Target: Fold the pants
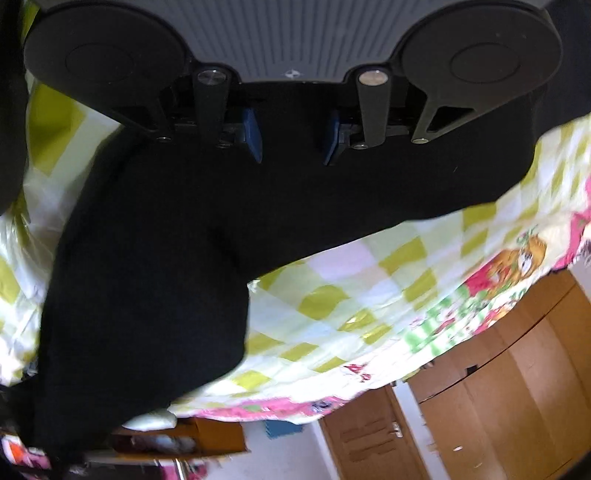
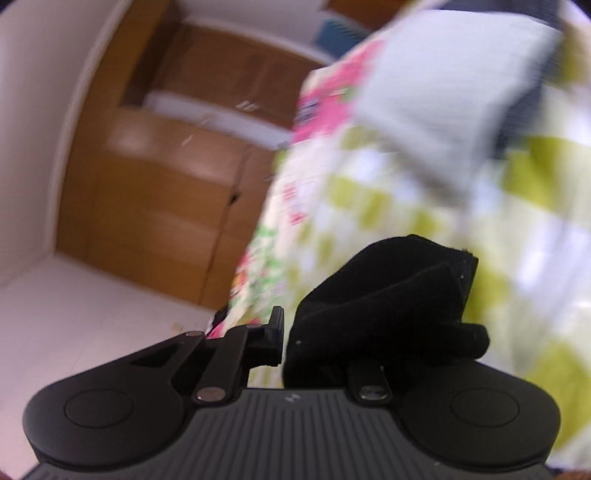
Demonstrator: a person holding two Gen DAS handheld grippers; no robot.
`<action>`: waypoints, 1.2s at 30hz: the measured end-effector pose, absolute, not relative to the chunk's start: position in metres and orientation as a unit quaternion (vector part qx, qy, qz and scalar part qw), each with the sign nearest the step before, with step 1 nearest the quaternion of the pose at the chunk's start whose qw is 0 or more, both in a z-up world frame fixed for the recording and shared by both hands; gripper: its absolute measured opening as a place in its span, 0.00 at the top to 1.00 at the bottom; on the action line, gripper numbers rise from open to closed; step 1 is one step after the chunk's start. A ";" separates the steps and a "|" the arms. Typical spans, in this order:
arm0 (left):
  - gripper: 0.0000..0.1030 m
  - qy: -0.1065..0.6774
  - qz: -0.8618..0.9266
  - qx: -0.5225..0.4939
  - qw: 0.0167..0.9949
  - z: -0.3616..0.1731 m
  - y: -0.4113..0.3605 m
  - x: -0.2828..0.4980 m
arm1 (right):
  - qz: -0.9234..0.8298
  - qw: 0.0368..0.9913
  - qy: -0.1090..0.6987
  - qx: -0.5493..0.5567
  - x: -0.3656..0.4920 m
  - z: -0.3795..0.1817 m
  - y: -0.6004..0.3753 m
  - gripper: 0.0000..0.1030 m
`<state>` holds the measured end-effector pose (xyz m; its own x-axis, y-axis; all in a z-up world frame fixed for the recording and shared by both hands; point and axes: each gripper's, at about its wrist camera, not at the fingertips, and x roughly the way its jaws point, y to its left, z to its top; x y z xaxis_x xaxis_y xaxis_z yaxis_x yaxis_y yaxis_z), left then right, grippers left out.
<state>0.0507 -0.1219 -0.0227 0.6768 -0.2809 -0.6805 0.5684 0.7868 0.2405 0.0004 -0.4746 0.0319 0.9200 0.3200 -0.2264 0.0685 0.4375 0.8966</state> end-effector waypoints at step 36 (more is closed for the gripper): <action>0.50 0.318 -0.078 -0.094 0.940 -0.015 0.132 0.020 | 0.255 0.879 0.403 0.005 0.057 0.039 -0.103 0.44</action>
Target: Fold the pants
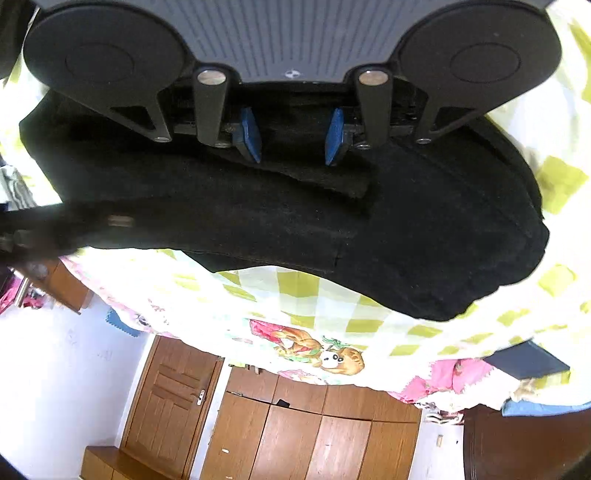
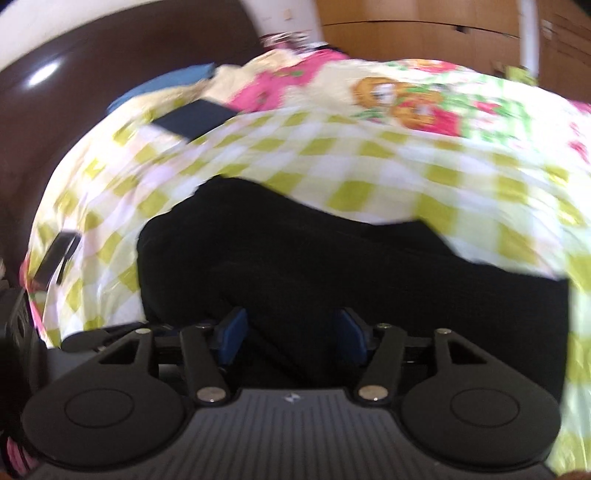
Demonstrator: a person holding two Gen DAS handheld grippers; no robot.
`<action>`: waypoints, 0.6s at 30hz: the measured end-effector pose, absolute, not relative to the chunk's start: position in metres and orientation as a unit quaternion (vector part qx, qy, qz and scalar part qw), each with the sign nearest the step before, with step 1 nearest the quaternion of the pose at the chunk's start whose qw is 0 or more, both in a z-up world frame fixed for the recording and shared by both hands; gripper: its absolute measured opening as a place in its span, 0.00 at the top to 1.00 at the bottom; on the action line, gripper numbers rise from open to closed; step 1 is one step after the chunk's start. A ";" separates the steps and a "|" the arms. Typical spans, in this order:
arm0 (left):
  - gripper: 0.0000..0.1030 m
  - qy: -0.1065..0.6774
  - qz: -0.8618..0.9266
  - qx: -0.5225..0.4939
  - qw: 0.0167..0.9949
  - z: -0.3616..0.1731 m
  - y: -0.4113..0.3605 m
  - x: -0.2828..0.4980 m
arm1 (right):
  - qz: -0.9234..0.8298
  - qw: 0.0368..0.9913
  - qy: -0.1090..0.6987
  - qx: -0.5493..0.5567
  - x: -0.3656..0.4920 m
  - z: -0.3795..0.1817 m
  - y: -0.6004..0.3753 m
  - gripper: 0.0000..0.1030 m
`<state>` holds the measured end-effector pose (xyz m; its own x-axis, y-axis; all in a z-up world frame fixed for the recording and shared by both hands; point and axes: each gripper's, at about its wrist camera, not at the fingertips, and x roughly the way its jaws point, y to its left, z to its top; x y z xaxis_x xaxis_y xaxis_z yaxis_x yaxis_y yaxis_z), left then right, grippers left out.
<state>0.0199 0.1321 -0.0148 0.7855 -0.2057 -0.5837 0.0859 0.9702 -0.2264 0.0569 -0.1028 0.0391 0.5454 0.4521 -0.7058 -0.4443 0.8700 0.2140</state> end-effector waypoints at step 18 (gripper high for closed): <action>0.43 0.320 -0.054 -0.118 0.938 0.017 0.156 0.013 | 0.299 0.881 0.365 0.037 0.058 0.035 -0.140 0.42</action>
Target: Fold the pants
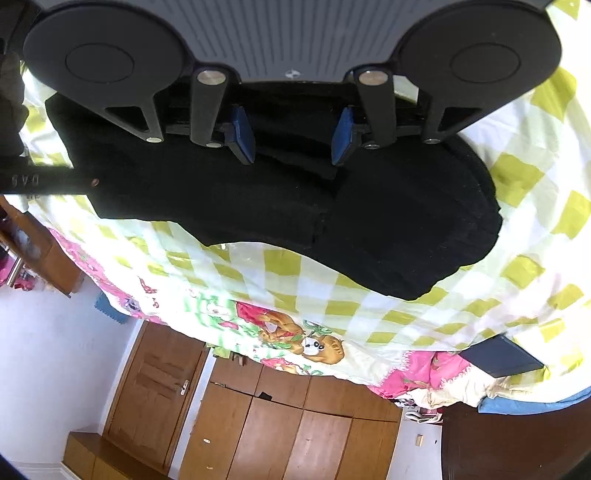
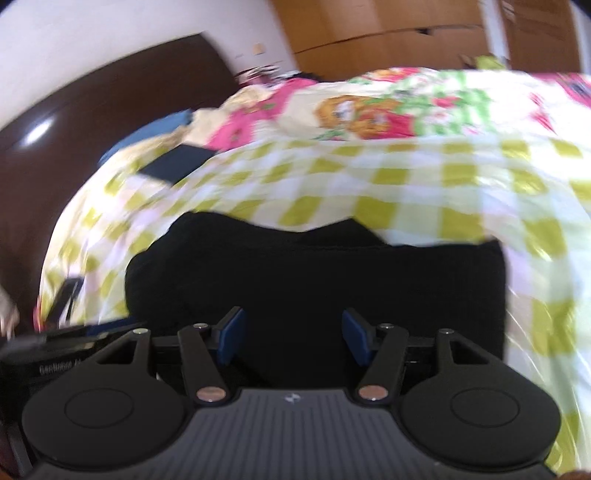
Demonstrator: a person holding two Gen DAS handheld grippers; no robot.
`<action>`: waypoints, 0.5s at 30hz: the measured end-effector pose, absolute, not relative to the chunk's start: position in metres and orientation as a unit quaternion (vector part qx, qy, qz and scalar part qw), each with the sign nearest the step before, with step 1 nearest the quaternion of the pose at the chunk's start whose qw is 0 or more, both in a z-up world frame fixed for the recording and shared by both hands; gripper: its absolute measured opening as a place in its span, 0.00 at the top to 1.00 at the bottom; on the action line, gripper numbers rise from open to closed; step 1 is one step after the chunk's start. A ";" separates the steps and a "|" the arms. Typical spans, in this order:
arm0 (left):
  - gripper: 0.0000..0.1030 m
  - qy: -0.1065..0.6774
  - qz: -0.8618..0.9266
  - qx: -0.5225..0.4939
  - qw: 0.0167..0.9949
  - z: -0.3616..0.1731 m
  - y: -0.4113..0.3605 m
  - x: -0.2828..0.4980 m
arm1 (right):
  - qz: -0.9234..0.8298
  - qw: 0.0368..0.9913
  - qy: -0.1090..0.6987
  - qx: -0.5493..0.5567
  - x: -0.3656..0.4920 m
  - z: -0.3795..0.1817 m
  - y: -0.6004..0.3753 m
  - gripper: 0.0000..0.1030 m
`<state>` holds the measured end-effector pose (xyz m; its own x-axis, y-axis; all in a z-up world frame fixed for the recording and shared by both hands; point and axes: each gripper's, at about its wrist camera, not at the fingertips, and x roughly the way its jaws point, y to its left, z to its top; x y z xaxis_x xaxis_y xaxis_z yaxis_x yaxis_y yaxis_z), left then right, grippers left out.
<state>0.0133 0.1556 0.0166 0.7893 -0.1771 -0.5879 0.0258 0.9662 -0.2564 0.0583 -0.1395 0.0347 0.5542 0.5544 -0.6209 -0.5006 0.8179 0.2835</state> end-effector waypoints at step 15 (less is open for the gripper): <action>0.43 0.305 -0.048 -0.093 0.947 0.014 0.188 0.042 | 0.384 0.831 0.364 -0.169 0.062 -0.006 -0.036 0.69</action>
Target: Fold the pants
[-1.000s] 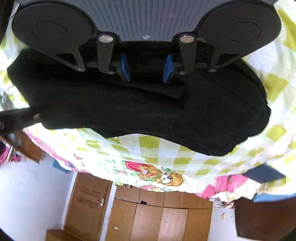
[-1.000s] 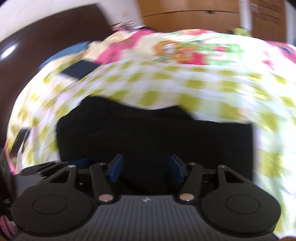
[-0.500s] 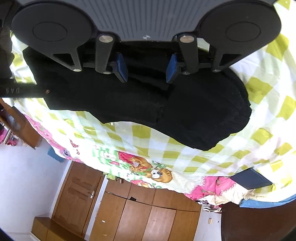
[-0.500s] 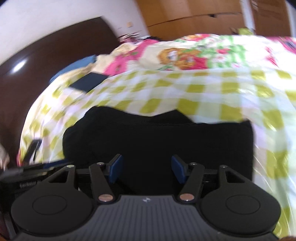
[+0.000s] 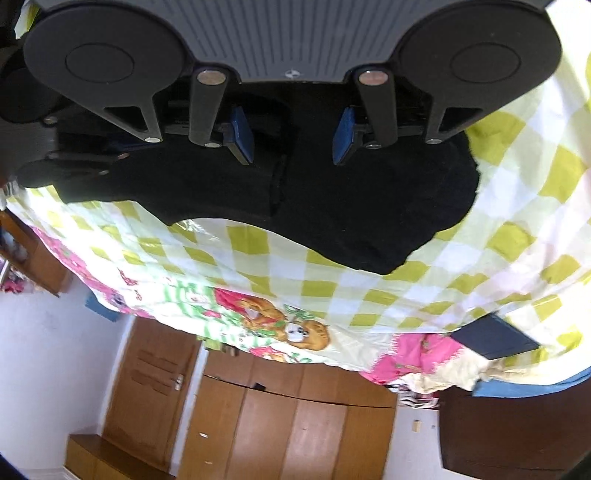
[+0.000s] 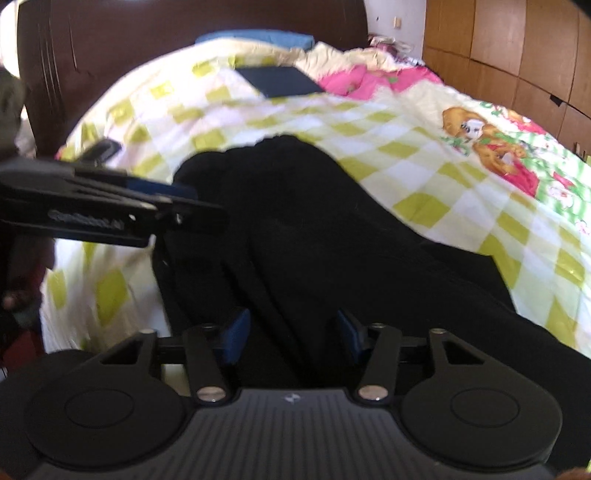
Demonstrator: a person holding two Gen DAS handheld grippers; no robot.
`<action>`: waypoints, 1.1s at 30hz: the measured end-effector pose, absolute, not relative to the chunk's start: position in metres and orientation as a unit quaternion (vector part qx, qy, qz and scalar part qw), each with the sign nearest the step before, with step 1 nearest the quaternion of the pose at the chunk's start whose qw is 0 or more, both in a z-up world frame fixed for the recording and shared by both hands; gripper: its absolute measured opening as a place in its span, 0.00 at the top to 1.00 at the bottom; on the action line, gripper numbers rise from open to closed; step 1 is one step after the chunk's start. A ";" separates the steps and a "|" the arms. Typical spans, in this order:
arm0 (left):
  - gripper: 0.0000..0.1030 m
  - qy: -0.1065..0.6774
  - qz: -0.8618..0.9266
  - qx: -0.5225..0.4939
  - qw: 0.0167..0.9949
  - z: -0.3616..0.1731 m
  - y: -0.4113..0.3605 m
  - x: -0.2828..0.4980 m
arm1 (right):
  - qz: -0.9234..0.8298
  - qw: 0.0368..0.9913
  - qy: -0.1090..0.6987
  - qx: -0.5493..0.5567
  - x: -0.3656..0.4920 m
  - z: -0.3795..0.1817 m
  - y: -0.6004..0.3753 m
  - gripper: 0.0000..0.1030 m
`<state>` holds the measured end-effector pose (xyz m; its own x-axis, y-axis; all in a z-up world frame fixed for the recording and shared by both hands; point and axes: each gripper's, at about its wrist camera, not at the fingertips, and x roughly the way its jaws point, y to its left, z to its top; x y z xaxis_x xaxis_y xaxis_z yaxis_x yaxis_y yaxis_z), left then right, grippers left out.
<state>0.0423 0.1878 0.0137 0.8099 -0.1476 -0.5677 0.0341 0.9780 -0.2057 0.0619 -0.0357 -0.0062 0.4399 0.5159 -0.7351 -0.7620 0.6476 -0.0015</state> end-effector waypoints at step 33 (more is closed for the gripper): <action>0.84 0.356 -0.073 -0.055 0.930 0.005 0.179 0.044 | 0.398 0.832 0.314 -0.226 0.054 -0.010 -0.013 0.52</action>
<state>0.0441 0.1790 0.0048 0.7353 -0.1749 -0.6548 0.0964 0.9833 -0.1544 0.0544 -0.0133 -0.0098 0.4847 0.5209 -0.7027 -0.8046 0.5807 -0.1245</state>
